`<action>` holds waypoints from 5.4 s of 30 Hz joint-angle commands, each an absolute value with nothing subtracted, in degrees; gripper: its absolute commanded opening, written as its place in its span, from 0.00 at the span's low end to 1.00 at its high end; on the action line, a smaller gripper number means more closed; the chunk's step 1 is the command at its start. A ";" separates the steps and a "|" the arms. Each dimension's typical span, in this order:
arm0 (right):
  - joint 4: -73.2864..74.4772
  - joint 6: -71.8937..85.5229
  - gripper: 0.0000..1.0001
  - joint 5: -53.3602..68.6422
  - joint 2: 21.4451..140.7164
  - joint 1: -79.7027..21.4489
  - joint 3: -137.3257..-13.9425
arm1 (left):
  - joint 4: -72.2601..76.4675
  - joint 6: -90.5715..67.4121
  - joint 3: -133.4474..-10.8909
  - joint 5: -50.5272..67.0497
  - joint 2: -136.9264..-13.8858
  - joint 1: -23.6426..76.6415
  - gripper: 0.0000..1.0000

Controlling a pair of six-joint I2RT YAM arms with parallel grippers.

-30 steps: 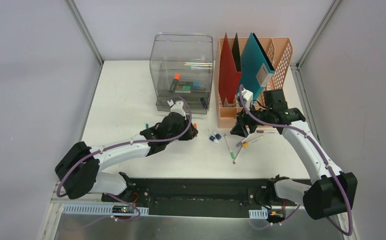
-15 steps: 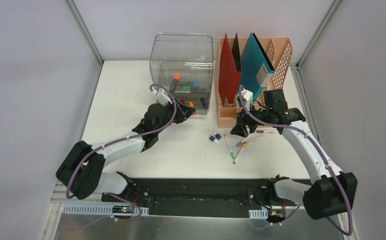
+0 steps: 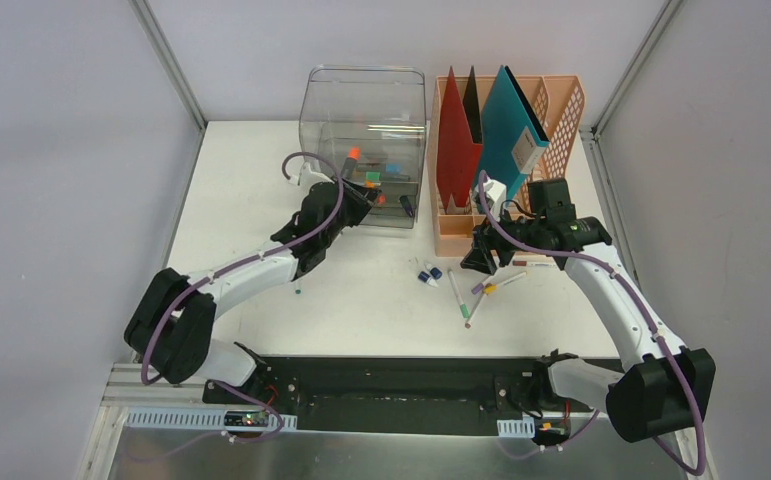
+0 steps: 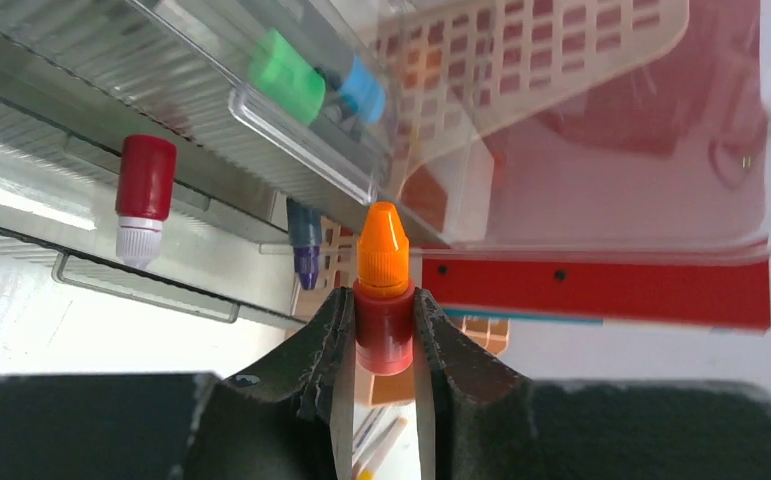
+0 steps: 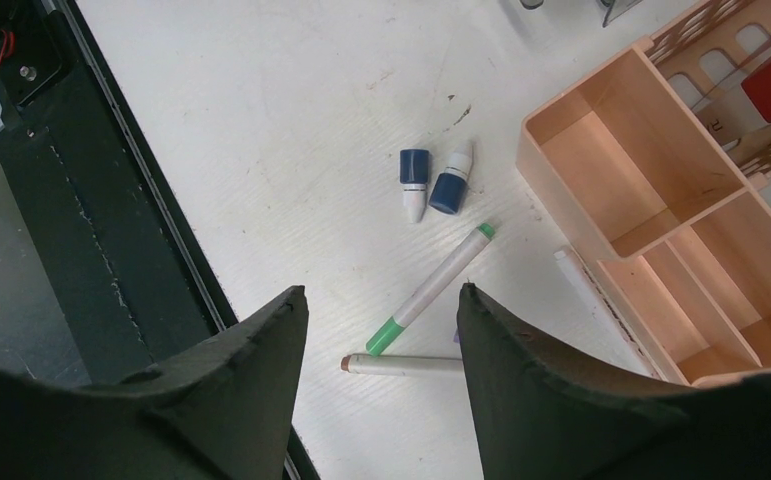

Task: Organize the desk
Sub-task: Place the stationery in the drawer, then pick up the stationery from the center of the board, then place the stationery in the drawer.

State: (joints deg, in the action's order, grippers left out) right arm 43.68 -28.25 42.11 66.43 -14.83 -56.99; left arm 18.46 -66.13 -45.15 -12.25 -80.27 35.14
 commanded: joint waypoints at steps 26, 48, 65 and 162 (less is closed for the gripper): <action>43.11 -29.97 0.59 41.05 65.47 -14.99 -57.66 | 4.26 -77.88 -57.25 -18.73 -87.97 33.93 0.50; 43.19 -30.41 0.59 39.76 65.26 -14.94 -57.48 | 38.29 -43.85 -43.29 29.66 -83.67 34.01 0.71; 43.05 -30.56 0.59 39.39 65.63 -14.94 -57.39 | 15.24 -27.41 -48.16 24.44 -84.00 42.58 0.75; 42.90 -30.85 0.60 38.98 65.64 -14.94 -57.22 | 10.71 12.19 -40.12 -6.86 -74.24 50.37 0.00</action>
